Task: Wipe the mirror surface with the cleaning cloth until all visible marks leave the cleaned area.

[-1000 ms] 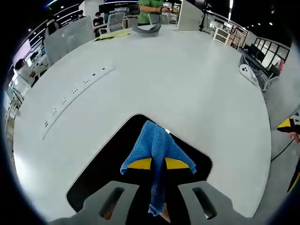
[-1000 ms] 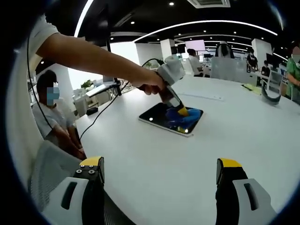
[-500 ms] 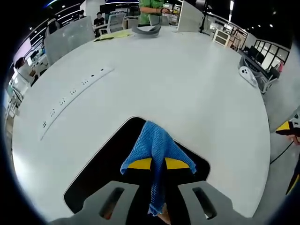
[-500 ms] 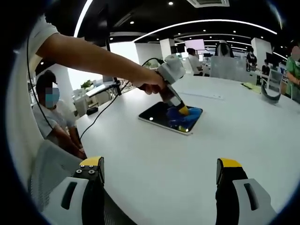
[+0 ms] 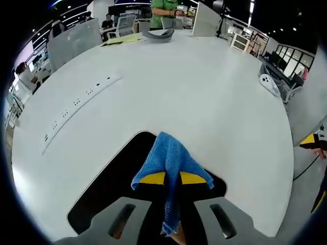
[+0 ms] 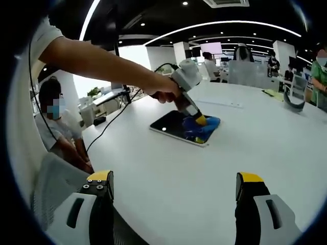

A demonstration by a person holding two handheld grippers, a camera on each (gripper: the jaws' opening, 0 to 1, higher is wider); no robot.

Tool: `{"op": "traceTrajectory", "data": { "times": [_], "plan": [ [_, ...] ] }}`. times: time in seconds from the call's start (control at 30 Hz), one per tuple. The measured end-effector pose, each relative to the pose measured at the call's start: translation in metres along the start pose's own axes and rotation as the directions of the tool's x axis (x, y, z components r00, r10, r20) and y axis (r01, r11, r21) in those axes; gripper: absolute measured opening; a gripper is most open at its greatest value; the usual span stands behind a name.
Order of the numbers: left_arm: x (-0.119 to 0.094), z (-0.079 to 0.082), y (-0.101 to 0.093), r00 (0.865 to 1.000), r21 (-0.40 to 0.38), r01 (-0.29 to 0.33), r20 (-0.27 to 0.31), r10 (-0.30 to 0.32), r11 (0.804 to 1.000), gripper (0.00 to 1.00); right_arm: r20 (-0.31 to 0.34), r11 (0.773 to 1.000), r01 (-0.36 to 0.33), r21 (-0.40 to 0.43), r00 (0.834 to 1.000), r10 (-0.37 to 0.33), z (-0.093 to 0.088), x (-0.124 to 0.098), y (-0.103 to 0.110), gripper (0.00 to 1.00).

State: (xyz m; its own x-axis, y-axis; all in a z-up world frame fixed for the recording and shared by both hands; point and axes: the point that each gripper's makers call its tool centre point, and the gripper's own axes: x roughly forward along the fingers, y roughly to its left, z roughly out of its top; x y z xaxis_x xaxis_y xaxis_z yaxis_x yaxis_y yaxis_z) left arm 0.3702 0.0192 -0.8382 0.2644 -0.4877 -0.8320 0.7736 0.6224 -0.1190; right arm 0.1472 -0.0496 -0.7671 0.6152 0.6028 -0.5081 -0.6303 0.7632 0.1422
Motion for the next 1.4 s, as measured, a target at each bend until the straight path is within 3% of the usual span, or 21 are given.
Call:
{"op": "traceTrajectory", "data": {
  "times": [1.4],
  "plan": [
    [-0.005, -0.009, -0.02, 1.0, 0.009, 0.026, 0.007, -0.026, 1.0, 0.06, 0.004, 1.0, -0.008, -0.004, 1.0, 0.008, 0.005, 0.003, 0.003, 1.0]
  ]
}}
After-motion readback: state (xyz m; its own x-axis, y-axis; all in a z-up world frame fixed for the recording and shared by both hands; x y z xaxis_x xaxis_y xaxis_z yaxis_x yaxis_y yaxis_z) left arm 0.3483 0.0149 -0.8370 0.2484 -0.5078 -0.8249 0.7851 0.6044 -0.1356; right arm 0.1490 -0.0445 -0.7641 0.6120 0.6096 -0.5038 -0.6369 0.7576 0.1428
